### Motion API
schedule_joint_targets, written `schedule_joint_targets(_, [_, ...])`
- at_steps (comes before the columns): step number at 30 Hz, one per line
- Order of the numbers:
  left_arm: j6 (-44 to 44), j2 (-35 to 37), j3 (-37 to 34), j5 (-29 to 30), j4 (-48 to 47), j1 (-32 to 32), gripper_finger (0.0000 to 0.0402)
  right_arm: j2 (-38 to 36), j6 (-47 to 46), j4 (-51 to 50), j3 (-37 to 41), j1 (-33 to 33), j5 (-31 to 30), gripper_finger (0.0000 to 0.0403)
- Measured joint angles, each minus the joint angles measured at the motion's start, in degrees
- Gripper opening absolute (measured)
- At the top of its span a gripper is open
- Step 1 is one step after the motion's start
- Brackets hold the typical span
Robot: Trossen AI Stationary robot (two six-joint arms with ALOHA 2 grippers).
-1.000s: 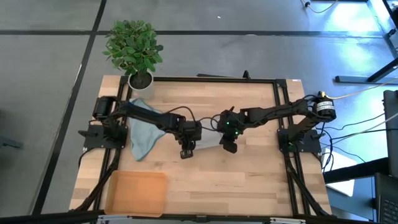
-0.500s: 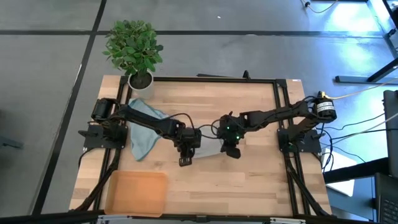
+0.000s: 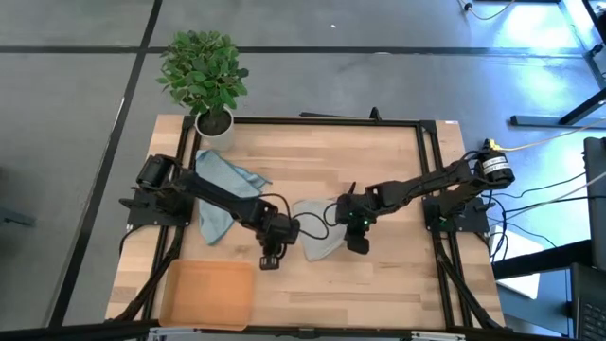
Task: Roll microfiber towels into tight, uniform cylinder then place into a basket
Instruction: Roll the gray microfiber towel
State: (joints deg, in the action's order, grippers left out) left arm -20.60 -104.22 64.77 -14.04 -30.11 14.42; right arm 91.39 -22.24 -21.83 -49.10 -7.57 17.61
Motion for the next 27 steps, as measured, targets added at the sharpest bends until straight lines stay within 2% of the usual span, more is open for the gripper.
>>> schedule_joint_targets(7, [-1.6,0.01,0.33,4.29,2.96,0.63,0.0005,0.0,1.53,0.05,-0.02,-0.02,-1.49,0.0])
schedule_joint_targets(12, [-1.44,0.01,1.66,5.41,5.35,0.63,0.0041,0.0,1.52,0.1,-0.02,0.58,-1.49,0.0])
schedule_joint_targets(17, [0.17,0.01,1.81,7.18,12.32,0.71,0.0082,0.0,1.55,0.22,-0.04,1.47,-1.53,0.0])
schedule_joint_targets(23, [0.36,-0.44,1.84,15.45,13.89,1.95,0.0105,0.0,1.55,0.38,-0.09,2.5,-1.68,0.0])
schedule_joint_targets(27, [0.33,-0.44,1.84,18.37,15.25,2.65,0.0104,0.0,1.46,1.56,-0.11,3.34,-1.66,0.0])
